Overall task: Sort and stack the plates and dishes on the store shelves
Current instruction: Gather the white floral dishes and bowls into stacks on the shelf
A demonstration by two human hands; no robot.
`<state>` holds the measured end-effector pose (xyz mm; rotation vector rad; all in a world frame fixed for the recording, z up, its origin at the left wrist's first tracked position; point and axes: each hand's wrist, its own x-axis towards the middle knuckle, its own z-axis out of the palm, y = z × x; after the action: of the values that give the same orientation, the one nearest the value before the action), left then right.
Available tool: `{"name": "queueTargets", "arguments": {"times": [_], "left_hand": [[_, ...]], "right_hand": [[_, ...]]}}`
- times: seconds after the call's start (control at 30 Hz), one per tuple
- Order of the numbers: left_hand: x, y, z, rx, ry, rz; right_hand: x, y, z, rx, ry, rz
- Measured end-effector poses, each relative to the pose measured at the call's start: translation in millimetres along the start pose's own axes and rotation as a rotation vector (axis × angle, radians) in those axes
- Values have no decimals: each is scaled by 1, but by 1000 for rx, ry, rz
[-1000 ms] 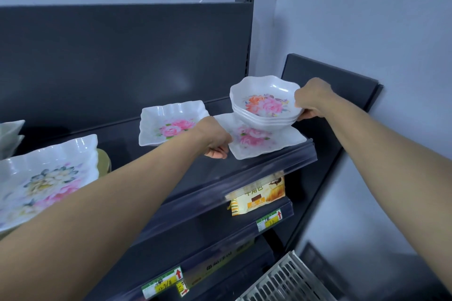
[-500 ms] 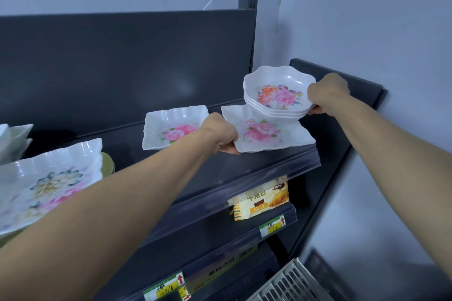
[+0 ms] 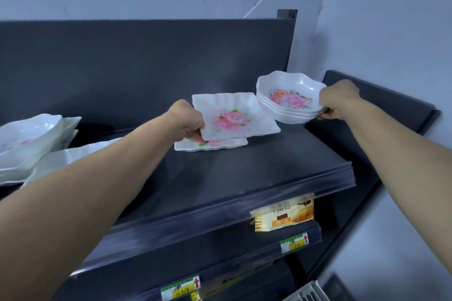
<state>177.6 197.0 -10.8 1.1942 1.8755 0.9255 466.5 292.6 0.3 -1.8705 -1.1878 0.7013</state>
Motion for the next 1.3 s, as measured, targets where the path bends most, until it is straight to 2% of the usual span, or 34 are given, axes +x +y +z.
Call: {"name": "queueTargets", "arguments": {"times": [0.33,0.5,0.77,0.87,1.07,1.3], "left_hand": [[25,-25,-12,44,20,-92],[35,-28,-15,82,40,-104],[51,-36,-16,147,63,-129],[56,-38,-15,223,97,-121],[50,-38,-11,525,214,-64],[46,-39,-6,722,213,-8]], "right_hand": [[27,15,36,-88,-81,68],[36,17,42,-127,-38,55],[38,23,56,-180,-100,37],[38,21,60,-197,-126,35],[37,13,69,-182,-153,19],[38,8,78,-160,-122,-25]]}}
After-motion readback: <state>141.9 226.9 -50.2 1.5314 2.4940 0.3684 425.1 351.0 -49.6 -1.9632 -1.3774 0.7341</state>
